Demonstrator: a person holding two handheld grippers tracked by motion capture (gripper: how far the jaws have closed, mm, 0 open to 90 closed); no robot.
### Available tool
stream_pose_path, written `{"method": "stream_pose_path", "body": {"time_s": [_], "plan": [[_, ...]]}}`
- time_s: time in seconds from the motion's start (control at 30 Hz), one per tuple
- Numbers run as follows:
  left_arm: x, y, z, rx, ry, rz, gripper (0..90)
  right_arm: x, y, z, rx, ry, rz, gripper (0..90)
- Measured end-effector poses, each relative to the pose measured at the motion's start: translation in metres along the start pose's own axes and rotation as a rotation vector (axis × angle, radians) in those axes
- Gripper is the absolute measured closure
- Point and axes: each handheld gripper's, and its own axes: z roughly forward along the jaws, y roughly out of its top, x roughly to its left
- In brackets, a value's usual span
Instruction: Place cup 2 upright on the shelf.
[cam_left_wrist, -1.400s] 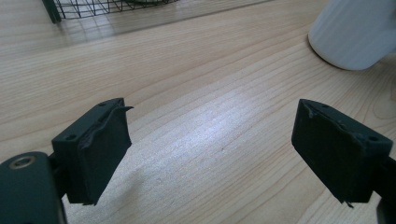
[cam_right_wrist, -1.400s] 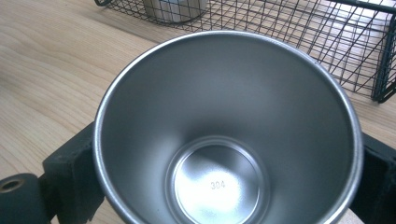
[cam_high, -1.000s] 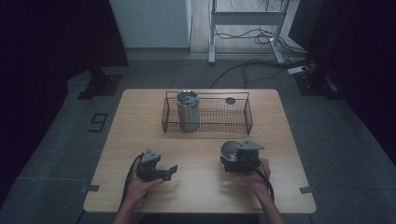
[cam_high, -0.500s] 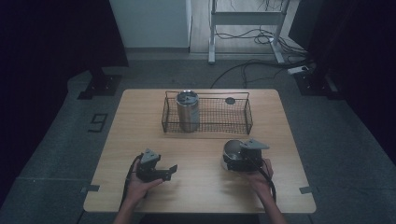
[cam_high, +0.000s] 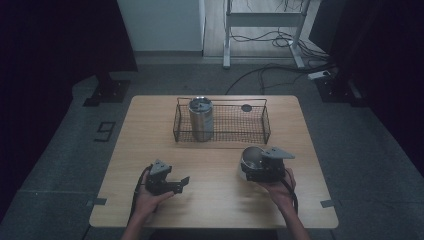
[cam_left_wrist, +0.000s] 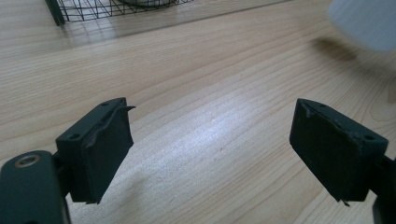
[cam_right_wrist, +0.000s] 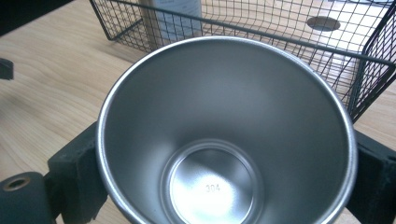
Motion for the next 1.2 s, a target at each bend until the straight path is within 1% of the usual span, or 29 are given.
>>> {"method": "stream_pose_path", "body": {"time_s": [0.27, 0.37, 0.47, 0.57, 0.77, 0.83, 0.93, 1.2], "plan": [[-0.004, -0.001, 0.003, 0.01, -0.007, 0.009, 13.3, -0.006, 0.011, -0.007, -0.009, -0.007, 0.013, 6.9], [-0.006, 0.0, 0.004, 0.01, -0.018, 0.003, 13.6, -0.007, 0.015, -0.011, -0.018, -0.011, 0.012, 6.9], [-0.01, 0.001, 0.005, 0.015, -0.021, 0.017, 13.6, -0.008, 0.02, -0.012, -0.025, -0.01, 0.016, 6.9], [-0.011, 0.001, 0.006, 0.019, -0.022, 0.02, 13.7, -0.009, 0.026, -0.015, -0.029, -0.01, 0.019, 6.9], [-0.011, 0.001, 0.005, 0.021, -0.024, 0.015, 13.8, -0.008, 0.034, -0.016, -0.03, -0.016, 0.012, 6.9], [-0.011, 0.0, 0.005, 0.02, -0.026, 0.006, 13.9, -0.008, 0.036, -0.016, -0.038, -0.01, 0.01, 6.9], [-0.013, 0.001, 0.006, 0.023, -0.028, 0.018, 13.9, -0.008, 0.041, -0.015, -0.044, 0.011, 0.021, 6.9], [-0.013, 0.001, 0.005, 0.022, -0.038, 0.021, 13.9, -0.004, 0.054, -0.013, -0.037, -0.005, 0.005, 6.9]]}}
